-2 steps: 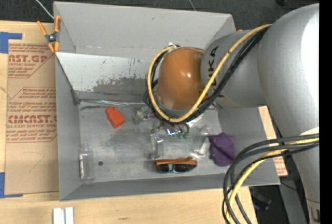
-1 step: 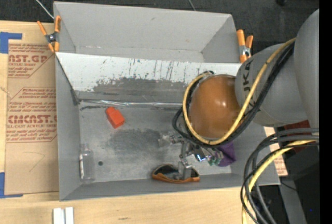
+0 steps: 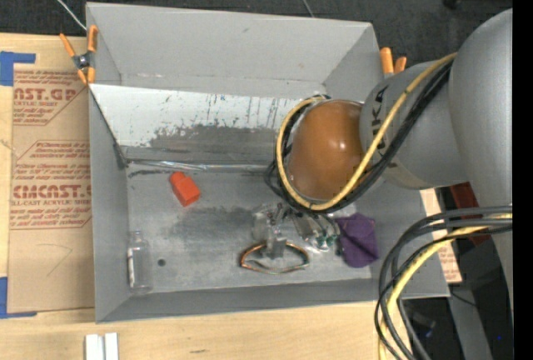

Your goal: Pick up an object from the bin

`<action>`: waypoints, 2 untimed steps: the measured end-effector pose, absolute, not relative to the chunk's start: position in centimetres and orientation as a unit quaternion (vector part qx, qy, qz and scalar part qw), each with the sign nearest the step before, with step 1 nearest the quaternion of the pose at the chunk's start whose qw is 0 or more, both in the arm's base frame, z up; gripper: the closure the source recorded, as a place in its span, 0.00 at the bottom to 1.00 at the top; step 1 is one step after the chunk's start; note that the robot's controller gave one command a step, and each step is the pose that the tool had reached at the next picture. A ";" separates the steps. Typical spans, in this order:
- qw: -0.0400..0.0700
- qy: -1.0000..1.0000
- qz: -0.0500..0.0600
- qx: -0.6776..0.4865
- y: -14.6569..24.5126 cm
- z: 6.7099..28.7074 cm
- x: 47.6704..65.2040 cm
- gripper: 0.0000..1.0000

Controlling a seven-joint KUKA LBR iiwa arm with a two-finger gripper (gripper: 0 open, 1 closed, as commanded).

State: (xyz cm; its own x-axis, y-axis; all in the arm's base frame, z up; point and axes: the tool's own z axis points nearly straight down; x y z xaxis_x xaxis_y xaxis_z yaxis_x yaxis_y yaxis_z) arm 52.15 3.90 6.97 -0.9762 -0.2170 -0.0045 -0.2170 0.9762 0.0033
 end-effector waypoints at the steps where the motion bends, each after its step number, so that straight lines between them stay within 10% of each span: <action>1: 0.002 0.994 0.002 -0.109 3.9 7.0 52.1 1.00; 2: 0.000 0.993 0.002 -0.115 5.0 17.5 51.1 1.00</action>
Offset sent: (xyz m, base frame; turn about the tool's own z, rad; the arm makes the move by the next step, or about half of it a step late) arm -0.0119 0.0140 0.1408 -0.0164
